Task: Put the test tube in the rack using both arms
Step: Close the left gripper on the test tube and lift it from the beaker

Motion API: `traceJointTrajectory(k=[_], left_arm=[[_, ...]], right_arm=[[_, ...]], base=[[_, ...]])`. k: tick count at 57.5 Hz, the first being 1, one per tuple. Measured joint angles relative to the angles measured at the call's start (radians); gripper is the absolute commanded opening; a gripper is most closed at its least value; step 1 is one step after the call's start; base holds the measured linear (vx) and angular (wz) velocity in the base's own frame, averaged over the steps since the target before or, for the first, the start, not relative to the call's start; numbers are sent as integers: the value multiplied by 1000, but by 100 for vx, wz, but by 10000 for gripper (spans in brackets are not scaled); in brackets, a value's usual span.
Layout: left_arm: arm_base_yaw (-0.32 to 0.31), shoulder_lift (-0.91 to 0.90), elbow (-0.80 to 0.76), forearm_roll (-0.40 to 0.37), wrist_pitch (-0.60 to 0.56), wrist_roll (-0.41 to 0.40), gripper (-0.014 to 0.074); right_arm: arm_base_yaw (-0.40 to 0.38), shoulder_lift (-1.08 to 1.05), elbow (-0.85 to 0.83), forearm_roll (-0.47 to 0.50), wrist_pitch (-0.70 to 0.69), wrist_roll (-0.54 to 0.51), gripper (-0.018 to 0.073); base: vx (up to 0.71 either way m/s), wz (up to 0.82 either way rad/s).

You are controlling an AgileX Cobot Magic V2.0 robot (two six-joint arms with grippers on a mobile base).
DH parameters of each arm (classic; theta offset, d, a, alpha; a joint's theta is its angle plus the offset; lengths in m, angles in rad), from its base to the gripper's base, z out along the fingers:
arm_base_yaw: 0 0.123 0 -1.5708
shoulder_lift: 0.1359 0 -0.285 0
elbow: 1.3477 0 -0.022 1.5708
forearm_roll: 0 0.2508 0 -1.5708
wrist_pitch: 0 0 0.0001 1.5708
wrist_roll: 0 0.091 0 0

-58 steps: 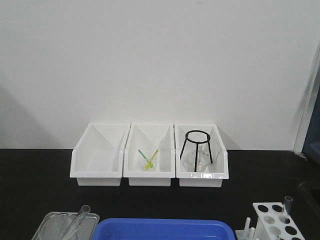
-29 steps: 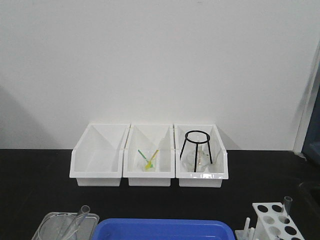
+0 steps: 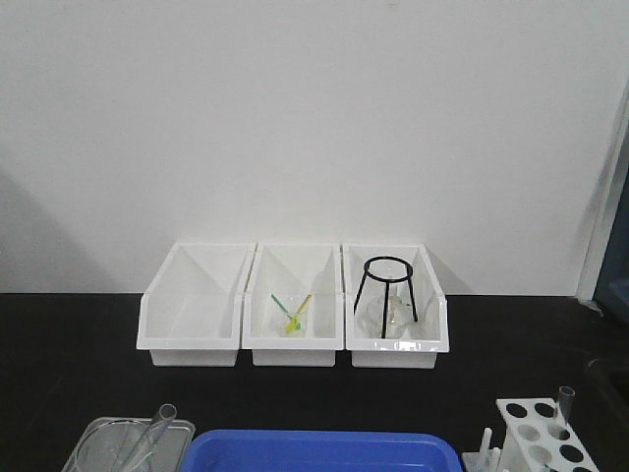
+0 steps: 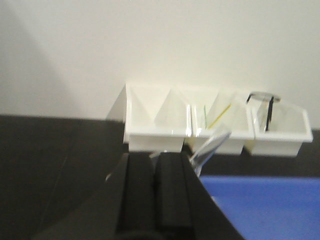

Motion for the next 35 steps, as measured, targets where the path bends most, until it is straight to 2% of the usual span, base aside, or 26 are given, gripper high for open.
traceJointTrajectory(k=[5,14,25,35], left_arm=[[0,0,-84,-10,-43,-10,-7],[0,103,-327,-11,-52,31,-7],[0,439,-554,-11,-95,73,-7],[0,718,-646,-11,-110,82,-4]], right_arm=[[0,0,-55,40,-29,9,-8],[0,98,-305,46,-98,-23,-8],[0,406,-530,48,-185,-56,-8],[0,640,-590,48,-175,-59,-2]], base=[[0,0],[0,0],[0,0],[0,0]])
